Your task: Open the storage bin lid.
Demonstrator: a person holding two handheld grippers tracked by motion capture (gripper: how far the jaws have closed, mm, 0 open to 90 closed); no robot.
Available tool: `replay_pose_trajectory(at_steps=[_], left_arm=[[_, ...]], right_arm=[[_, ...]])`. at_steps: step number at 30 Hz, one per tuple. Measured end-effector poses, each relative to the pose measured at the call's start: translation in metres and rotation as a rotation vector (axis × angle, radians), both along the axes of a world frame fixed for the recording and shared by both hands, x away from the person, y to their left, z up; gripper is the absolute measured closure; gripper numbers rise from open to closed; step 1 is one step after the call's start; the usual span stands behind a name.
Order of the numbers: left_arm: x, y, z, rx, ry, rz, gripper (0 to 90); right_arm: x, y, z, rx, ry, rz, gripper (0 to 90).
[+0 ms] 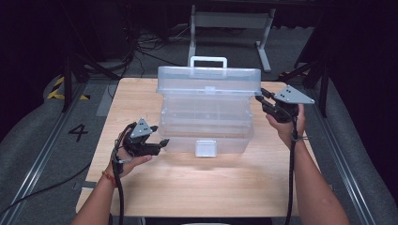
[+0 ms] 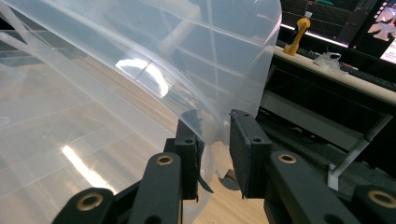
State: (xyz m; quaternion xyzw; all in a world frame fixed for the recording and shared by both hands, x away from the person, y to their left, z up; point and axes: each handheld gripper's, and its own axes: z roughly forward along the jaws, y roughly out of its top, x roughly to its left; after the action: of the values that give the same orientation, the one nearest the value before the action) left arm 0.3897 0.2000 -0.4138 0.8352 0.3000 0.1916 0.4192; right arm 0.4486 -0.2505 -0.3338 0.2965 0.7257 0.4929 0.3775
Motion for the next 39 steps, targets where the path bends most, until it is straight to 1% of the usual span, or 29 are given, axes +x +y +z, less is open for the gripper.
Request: replay_pose_trajectory(at_steps=[2,4,7,9,10,12,18,20,21,31,32,36,39], left_arm=[[0.0,0.0,0.0,0.0,0.0,-0.001,33.1],[0.0,0.0,0.0,0.002,-0.001,-0.003,33.0],[0.0,0.0,0.0,0.0,0.002,-0.003,32.9],[0.001,0.0,0.0,-0.001,0.003,-0.004,32.9],[0.001,0.0,0.0,0.001,0.003,-0.005,32.8],[0.001,0.0,0.0,0.0,0.003,-0.005,32.7],[0.002,0.001,0.0,-0.001,-0.003,-0.01,32.4],[0.002,0.0,-0.001,-0.009,0.0,-0.01,32.2],[0.002,0.001,0.0,-0.004,0.003,-0.013,32.1],[0.003,0.001,0.0,-0.002,0.002,-0.015,31.8],[0.003,0.001,0.0,-0.002,0.002,-0.015,31.8],[0.003,0.001,0.0,-0.002,0.001,-0.015,31.5],[0.004,0.001,-0.001,-0.011,0.002,-0.016,31.2]], right_arm=[[0.001,0.0,0.002,0.0,-0.002,-0.004,75.9],[0.003,-0.001,0.003,0.019,0.0,-0.003,76.4],[0.004,0.0,0.004,0.015,-0.006,-0.009,76.7],[0.005,0.0,0.005,0.021,-0.005,-0.013,76.9],[0.005,0.0,0.006,0.016,-0.003,-0.012,76.9],[0.007,0.001,0.007,0.03,0.0,-0.017,76.9],[0.012,0.002,0.01,0.04,0.006,-0.026,77.0],[0.014,0.002,0.011,0.042,0.004,-0.03,77.0],[0.015,0.002,0.012,0.044,0.005,-0.031,77.1],[0.021,0.005,0.019,0.024,0.009,-0.05,77.9],[0.022,0.005,0.019,0.016,0.001,-0.053,78.0],[0.026,0.005,0.021,0.014,0.006,-0.055,78.2],[0.028,0.005,0.023,0.013,0.008,-0.058,78.1]])
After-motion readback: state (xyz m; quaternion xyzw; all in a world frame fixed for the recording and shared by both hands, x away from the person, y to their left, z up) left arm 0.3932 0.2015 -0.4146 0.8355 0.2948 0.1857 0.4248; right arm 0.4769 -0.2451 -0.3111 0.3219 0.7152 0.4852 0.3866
